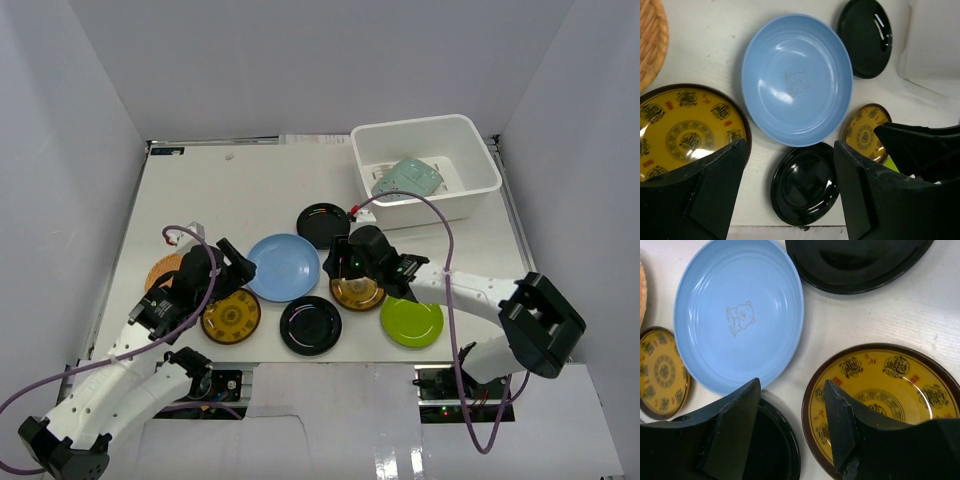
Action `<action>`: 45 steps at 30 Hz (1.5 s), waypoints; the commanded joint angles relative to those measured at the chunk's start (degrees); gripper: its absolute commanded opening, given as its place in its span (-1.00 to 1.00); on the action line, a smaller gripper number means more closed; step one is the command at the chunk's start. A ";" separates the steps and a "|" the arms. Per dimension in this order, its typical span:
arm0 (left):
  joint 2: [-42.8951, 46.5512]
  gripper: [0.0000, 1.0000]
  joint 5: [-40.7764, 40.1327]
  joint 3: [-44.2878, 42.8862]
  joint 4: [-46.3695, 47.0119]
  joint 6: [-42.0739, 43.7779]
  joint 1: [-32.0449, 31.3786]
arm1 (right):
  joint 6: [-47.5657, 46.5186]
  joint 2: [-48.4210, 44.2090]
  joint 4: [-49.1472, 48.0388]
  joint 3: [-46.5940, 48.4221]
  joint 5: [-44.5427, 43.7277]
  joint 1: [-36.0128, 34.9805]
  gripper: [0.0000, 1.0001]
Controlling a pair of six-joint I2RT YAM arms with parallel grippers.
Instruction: Place the plates into the plastic bin on the countertop
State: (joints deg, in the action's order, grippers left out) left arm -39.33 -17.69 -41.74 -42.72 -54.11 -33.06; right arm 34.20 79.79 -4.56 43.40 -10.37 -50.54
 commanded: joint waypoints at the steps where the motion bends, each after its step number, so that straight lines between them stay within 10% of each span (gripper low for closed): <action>1: 0.66 0.60 -3.84 -0.28 -8.26 -5.31 0.19 | 0.70 4.49 -2.74 4.41 -3.95 -1.05 0.20; 22: 1.28 0.36 33.49 5.17 -9.39 9.45 0.19 | 3.16 23.83 -3.09 16.63 -7.47 -1.22 -0.15; 25: 0.66 0.42 36.92 7.98 -9.75 10.25 0.19 | 3.16 24.36 -3.00 17.07 -7.21 -1.22 -0.61; 38: -3.73 0.53 40.72 11.24 -4.31 10.78 -1.39 | -4.48 6.35 -3.62 25.85 -20.03 0.18 -0.85; 45: -9.00 0.49 31.59 10.45 0.44 7.79 -6.66 | -7.47 1.16 1.74 30.60 -14.86 22.30 -0.85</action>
State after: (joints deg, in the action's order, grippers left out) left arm -47.00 18.11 -30.79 -45.89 -44.66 -37.98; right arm 28.27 82.17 -4.03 72.18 -23.75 -37.91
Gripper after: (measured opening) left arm 0.744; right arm 0.088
